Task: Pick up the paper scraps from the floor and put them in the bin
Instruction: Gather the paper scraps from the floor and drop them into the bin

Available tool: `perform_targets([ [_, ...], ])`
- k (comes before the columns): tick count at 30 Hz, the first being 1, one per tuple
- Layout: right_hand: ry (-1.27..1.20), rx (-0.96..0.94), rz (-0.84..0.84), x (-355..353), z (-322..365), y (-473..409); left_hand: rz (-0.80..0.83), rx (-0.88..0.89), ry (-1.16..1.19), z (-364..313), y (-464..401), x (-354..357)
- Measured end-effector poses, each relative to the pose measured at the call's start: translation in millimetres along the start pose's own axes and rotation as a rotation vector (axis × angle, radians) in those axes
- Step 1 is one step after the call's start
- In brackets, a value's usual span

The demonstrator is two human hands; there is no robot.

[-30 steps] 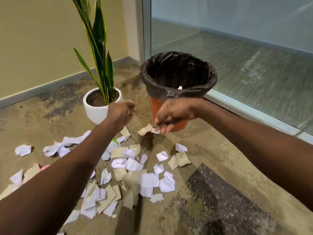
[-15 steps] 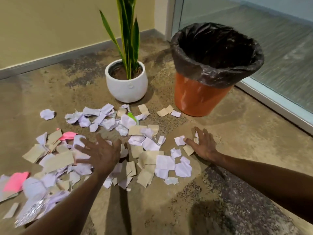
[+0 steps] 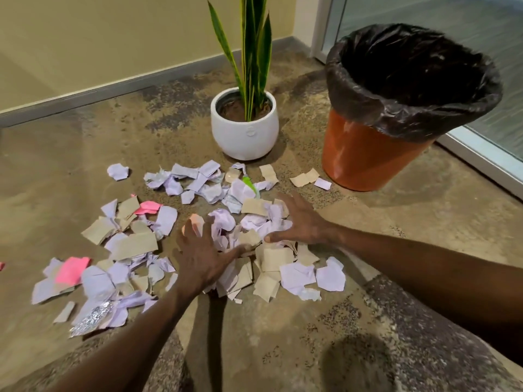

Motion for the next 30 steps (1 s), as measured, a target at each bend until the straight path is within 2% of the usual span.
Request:
perform_targets([
  [2, 0.12, 0.01, 0.125, 3, 5, -13, 0.266, 0.032, -0.071, 11, -1, 26],
  [4, 0.206, -0.036, 0.243, 14, 17, -17, 0.408, 0.076, -0.119, 15, 4, 39],
  [9, 0.369, -0.155, 0.405, 44, 46, 2, 0.345, 0.215, -0.243, -5, 19, 43],
  [13, 0.593, -0.297, 0.272, 53, 56, 21, 0.279, 0.32, -0.399, -19, 26, 49],
  [15, 0.617, -0.353, 0.193, 51, 59, 24, 0.238, 0.353, -0.404, -25, 29, 47],
  [23, 0.291, -0.357, 0.161, 54, 56, 27, 0.109, 0.468, -0.326, -36, 44, 42],
  [30, -0.013, -0.118, 0.183, 39, 43, 23, 0.073, 0.334, 0.033, -35, 25, 16],
])
Point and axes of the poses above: each hand's wrist, its own y-axis away from the middle knuckle, its own x-axis out of the palm, z = x × y, the point moved 9 cm from there along -y, towards the middle knuckle, and after that the axes turned 1 degree about -z, right-handed, at the moved point
